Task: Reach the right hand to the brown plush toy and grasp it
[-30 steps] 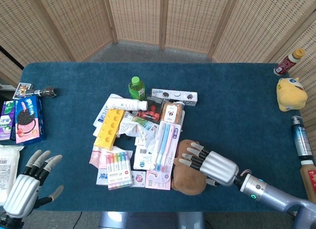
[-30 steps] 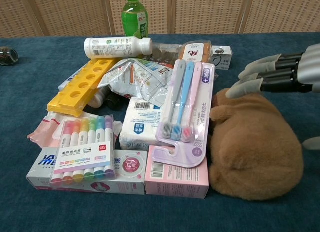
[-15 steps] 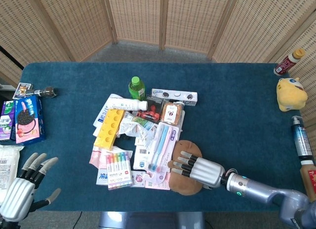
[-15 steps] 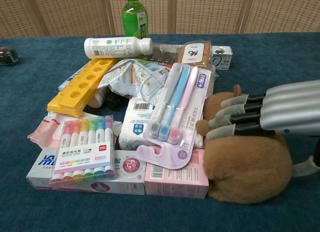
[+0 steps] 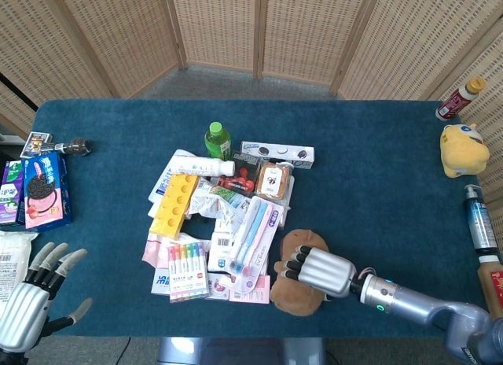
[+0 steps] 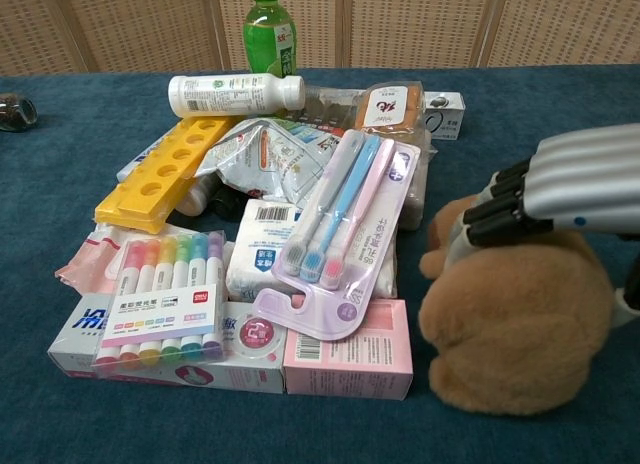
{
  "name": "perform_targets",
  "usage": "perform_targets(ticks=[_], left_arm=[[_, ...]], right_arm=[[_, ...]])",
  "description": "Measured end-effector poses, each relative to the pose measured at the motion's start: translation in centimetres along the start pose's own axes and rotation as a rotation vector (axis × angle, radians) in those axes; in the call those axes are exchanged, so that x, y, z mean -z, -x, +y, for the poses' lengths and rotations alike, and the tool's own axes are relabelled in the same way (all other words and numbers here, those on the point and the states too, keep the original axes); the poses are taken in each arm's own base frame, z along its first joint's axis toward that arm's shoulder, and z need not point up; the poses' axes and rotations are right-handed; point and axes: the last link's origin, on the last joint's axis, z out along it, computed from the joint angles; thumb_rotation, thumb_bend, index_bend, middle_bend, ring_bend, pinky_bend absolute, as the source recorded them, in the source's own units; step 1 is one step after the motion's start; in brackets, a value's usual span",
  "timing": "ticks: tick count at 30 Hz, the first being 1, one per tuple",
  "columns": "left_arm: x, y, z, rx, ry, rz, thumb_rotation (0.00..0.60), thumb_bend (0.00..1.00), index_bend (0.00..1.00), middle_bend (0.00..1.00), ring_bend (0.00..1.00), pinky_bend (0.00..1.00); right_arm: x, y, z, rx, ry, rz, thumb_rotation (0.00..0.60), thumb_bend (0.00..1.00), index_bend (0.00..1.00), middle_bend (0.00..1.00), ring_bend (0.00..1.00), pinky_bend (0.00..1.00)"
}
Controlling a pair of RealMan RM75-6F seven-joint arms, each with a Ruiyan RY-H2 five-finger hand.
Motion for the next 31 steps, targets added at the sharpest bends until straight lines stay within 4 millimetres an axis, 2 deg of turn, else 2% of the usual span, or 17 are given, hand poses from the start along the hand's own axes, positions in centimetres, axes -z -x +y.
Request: perform_targets(ticks=[8,17,22,25,31], left_arm=[[-0.1,0.3,0.2,-0.003,0.013,-0.001,0.600,0.31,0.11,0.24,0.12,0.00],[0.4,0.5,0.1,0.004,0.015,-0.004,0.600,0.31,0.11,0.24,0.12,0.00],[0.8,0.4,-0.5,0.010,0.001,0.001,0.600,0.31,0.11,0.24,0.12,0.00],[1.0,0.3,-0.8,0.009,-0.004,0.006,0.600,0.31,0.11,0.24,0.12,0.00],[0.9,0.3,-0.9,0.013,0.005,0.008,0.600,0.31,0.11,0.24,0.12,0.00]], right_arm=[[2.3,-2.8,1.2,-0.043,0.106,0.166,0.600,0.31,0.75,1.00,1.00,0.82],[3.9,-7.4,4.8,-0.178,0.292,0.436,0.600,0.29,0.74,1.00,0.97,0.80],[5.0,-10.2,6.4,-0.277,0.368,0.646,0.600,0.29,0.74,1.00,0.96,0.79],[5.7,-10.9,6.7,-0.306,0.392,0.704,0.600,0.29,0.74,1.00,0.96,0.79],[5.9,-10.7,6.5,-0.306,0.405,0.709,0.600,0.29,0.74,1.00,0.96,0.79]])
